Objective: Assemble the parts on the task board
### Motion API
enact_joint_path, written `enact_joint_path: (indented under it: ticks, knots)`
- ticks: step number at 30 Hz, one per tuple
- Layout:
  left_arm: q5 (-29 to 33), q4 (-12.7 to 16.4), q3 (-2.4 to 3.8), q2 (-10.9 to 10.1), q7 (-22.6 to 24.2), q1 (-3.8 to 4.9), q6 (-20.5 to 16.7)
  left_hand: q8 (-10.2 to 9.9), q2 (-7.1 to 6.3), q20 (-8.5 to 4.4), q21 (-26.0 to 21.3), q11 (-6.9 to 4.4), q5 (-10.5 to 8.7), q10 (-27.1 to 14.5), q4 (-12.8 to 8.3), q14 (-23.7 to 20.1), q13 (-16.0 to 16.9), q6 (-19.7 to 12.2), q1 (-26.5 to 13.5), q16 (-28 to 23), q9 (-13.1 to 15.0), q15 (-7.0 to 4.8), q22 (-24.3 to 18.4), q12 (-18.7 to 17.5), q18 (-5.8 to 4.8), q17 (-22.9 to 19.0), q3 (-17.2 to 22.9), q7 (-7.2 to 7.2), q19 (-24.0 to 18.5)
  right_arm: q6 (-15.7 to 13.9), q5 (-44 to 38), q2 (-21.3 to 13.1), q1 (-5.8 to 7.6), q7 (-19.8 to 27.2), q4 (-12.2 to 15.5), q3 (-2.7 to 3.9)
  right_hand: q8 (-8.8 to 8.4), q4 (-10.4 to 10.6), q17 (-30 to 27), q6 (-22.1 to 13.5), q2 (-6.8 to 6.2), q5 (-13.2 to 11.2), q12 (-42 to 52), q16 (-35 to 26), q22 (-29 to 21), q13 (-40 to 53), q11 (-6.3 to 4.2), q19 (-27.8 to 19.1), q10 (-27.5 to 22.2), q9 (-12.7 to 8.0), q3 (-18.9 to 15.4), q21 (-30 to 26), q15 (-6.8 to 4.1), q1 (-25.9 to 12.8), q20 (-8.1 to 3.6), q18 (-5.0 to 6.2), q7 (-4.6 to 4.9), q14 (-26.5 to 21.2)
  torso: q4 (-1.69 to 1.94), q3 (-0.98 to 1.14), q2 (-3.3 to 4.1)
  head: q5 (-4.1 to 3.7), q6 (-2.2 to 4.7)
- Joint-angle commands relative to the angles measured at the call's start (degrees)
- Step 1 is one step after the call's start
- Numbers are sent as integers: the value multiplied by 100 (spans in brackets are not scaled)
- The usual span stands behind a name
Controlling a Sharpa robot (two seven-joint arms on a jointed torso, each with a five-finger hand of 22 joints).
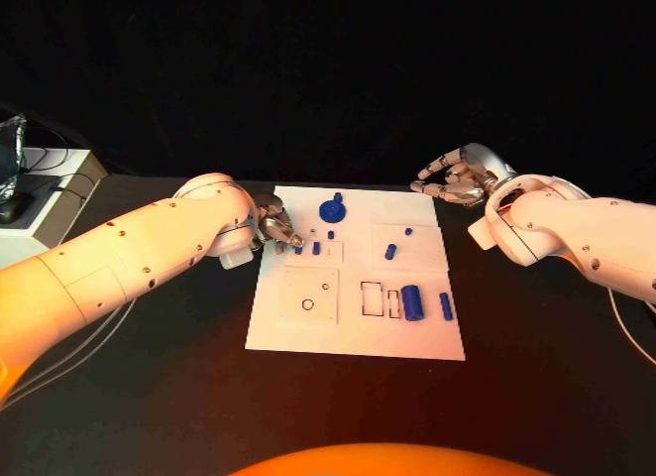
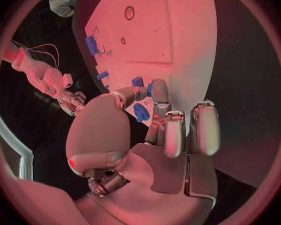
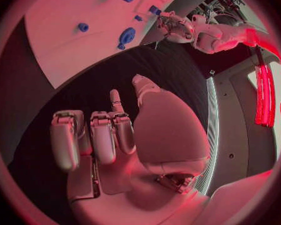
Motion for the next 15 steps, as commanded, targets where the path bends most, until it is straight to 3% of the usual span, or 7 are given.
enact_joint_path:
  ticks: [1, 15]
  knots:
    - [-58, 3, -18, 28, 21, -27, 18, -11, 58, -10, 9, -32, 38, 24, -655, 596, -6, 133, 119, 5, 6, -50, 238, -12, -119, 1474, 656, -93, 18, 62, -19, 3, -4, 65, 7, 1, 20, 5, 1082, -48, 10, 27, -15, -21, 1193, 1329, -30, 413, 403, 8, 24, -35, -29, -56, -28, 72, 11, 495, -4, 1, 0, -2, 0]
    - [-186, -29, -18, -3, -11, -27, 127, -19, 30, -16, 35, -39, 82, 60, -713, 604, -8, 188, 149, 16, 8, -56, 283, -11, -130, 1503, 736, -99, 51, 60, -19, -7, -7, 67, 8, 1, 20, 5, 1082, -48, 10, 27, -15, -21, 1193, 1329, -30, 413, 403, 8, 24, -35, -29, -56, -28, 72, 11, 495, -2, 1, 0, 4, 0]
